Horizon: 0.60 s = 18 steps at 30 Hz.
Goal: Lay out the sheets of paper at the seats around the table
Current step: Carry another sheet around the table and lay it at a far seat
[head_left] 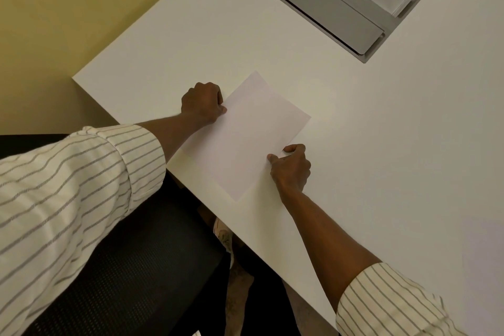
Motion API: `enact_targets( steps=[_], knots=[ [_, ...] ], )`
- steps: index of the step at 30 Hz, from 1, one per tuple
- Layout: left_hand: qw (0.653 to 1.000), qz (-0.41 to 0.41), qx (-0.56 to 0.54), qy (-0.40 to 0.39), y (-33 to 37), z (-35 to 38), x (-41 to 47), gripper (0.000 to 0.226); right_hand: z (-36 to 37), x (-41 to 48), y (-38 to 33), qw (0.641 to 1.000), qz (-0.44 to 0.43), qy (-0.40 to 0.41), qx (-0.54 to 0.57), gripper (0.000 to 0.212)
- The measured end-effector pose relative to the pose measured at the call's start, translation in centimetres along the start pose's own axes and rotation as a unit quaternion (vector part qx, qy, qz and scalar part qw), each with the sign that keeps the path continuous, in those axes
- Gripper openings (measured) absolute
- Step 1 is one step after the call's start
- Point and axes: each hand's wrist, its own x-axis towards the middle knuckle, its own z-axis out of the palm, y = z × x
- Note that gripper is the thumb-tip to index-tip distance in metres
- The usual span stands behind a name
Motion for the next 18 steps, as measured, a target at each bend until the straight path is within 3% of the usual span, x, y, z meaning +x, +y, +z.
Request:
enact_targets(
  steps=[5,18],
  knots=[
    [1.000,0.001,0.006,0.002,-0.5,0.3,-0.1,0.023,0.9,0.2,0.7,1.000,-0.011,0.005,0.014,0.052],
    [0.999,0.003,0.039,0.037,-0.5,0.5,-0.9,0.026,0.2,-0.6,1.3,0.998,-0.051,-0.008,0.041,0.036]
  ],
)
